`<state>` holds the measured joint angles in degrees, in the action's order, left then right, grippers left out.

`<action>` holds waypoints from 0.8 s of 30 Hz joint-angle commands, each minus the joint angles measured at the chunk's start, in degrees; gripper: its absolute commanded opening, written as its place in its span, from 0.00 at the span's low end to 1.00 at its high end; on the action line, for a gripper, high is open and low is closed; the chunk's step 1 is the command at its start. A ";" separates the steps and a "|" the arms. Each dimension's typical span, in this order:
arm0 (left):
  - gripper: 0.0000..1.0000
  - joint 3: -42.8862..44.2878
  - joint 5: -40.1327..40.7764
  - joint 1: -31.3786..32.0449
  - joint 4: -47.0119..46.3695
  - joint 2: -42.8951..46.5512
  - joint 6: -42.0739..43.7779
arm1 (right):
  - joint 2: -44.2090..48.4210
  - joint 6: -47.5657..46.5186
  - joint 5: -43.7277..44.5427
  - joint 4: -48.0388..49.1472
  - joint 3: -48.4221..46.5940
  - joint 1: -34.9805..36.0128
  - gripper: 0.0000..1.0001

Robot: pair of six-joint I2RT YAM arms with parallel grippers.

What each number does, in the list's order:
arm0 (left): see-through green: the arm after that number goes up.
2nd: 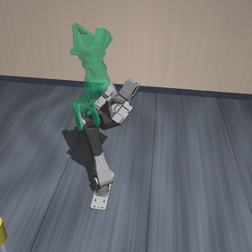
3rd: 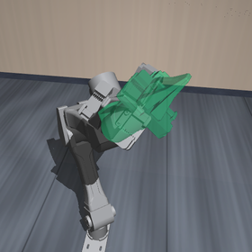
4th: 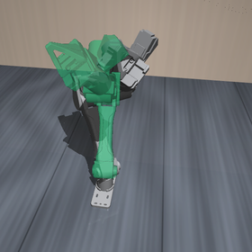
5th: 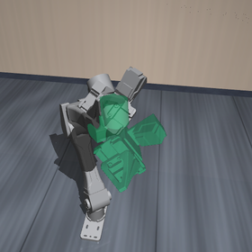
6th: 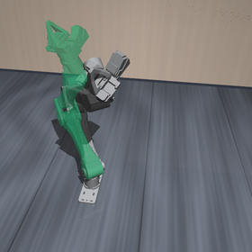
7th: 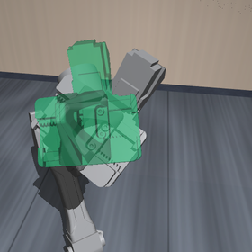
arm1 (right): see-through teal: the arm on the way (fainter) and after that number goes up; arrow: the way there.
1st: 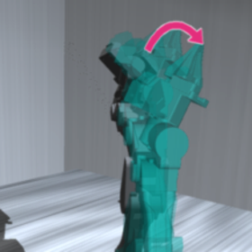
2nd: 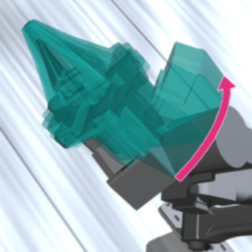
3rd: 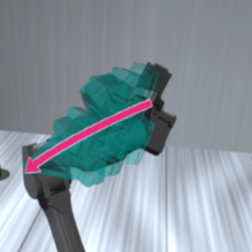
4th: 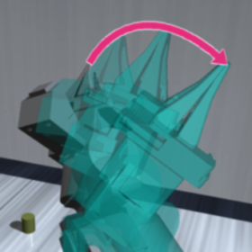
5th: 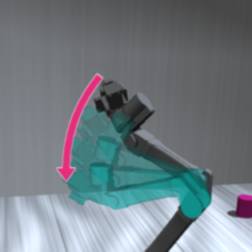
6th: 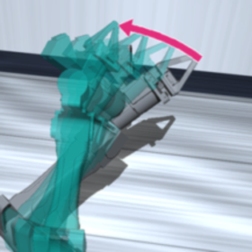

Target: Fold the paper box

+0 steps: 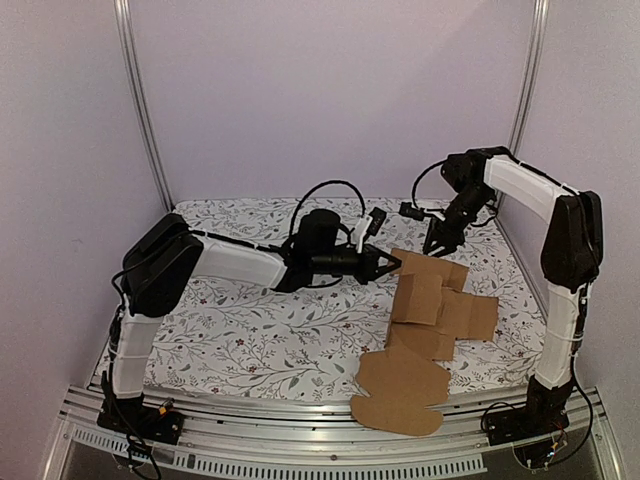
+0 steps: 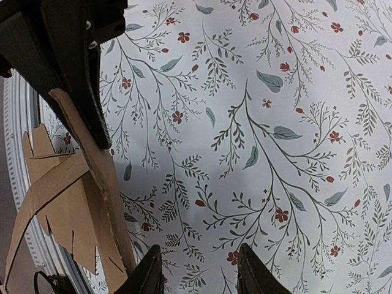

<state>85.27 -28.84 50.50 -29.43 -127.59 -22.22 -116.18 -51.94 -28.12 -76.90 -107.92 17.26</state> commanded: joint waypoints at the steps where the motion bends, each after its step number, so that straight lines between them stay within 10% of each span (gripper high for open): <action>1: 0.03 -0.20 0.22 -1.14 -0.74 2.07 1.07 | -1.70 -1.94 -2.10 -23.05 0.39 0.10 0.41; 8: 0.02 -2.55 0.13 -1.27 -2.52 2.03 1.20 | 3.08 -1.35 -5.17 -25.80 -6.63 -1.18 0.52; 16: 0.03 -3.68 -0.60 -1.37 -5.76 2.68 1.02 | 7.55 -2.72 3.90 -20.29 6.74 2.16 0.59; 24: 0.03 -5.95 -1.46 -1.37 -8.51 4.35 1.91 | 5.79 -1.82 5.40 -18.18 7.84 2.13 0.53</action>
<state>80.97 -29.41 50.06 -34.48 -126.45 -21.67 -109.45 -53.39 -23.97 -76.93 -99.33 19.57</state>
